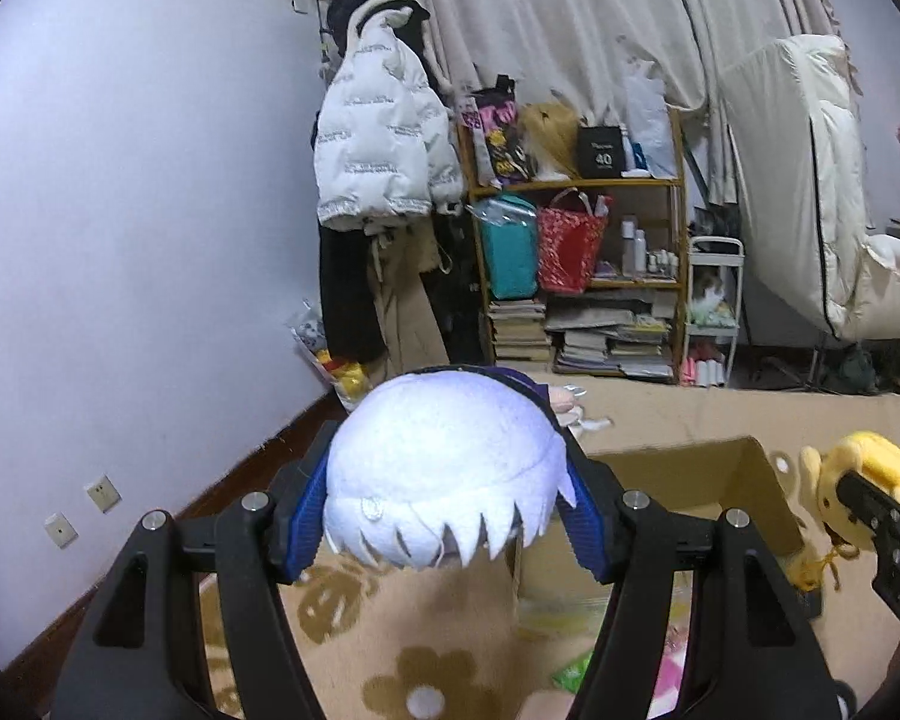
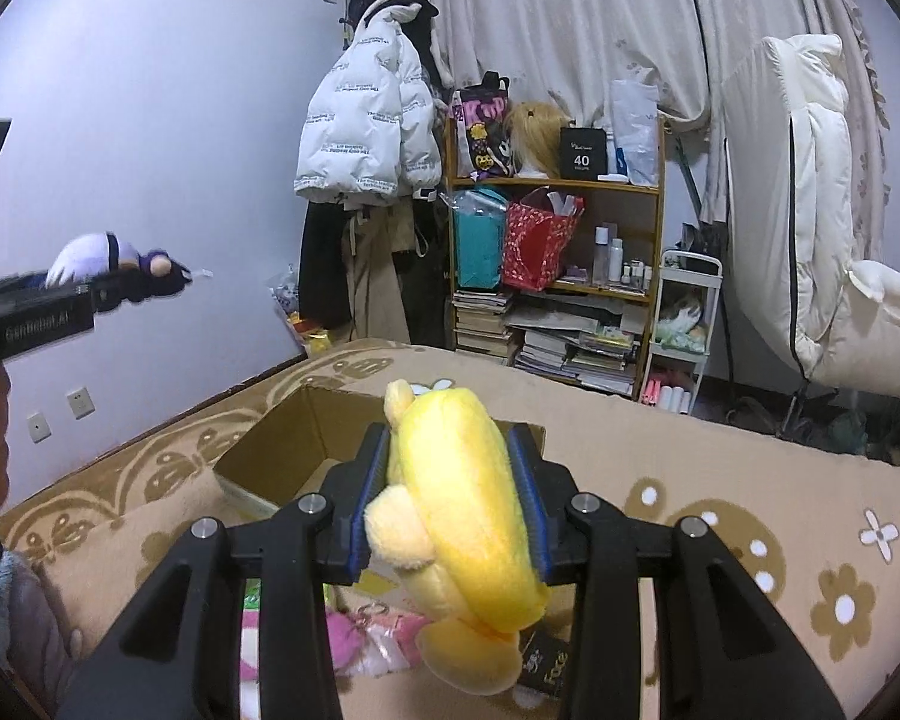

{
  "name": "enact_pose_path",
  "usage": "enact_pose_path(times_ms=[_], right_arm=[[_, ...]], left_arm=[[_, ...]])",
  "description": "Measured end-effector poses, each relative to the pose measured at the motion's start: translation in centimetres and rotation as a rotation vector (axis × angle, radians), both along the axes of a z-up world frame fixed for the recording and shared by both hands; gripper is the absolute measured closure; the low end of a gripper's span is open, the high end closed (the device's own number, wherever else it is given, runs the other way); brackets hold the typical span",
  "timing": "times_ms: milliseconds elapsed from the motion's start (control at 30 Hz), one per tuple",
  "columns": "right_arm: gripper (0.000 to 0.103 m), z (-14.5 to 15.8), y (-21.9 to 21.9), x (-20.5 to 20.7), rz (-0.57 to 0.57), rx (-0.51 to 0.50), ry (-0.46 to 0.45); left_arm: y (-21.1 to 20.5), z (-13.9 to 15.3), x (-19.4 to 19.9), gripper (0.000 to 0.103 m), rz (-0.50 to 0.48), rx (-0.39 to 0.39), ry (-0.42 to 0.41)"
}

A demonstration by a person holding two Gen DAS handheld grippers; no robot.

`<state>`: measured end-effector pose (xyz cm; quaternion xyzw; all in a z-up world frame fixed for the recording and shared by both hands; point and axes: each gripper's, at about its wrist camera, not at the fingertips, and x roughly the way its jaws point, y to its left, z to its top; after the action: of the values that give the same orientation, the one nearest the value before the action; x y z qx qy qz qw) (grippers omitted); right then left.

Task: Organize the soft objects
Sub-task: 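Lift the doll with the left gripper while the right carries the yellow plush into the box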

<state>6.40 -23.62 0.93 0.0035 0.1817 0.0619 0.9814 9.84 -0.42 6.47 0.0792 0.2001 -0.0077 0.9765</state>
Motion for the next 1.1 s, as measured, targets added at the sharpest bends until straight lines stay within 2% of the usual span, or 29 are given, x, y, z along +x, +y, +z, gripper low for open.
enact_pose_path(times_ms=[233,500,767,1100], right_arm=[[0.061,-0.4,-0.1,2.8,0.003,-0.012,0.004],[0.061,-0.8,-0.5,6.0,0.007,0.01,0.008],[0.059,-2.2,-1.3,8.5,0.021,0.067,0.036],[0.058,-5.0,0.1,10.0,0.066,0.034,0.095]], left_arm=[[-0.6,1.1,3.2,0.038,-0.007,0.039,-0.043],[-2.7,-0.2,6.4,0.038,-0.038,0.049,-0.021],[-4.6,-4.3,8.7,0.037,-0.084,0.055,0.087],[-5.4,-8.3,9.9,0.036,-0.093,0.063,0.188]])
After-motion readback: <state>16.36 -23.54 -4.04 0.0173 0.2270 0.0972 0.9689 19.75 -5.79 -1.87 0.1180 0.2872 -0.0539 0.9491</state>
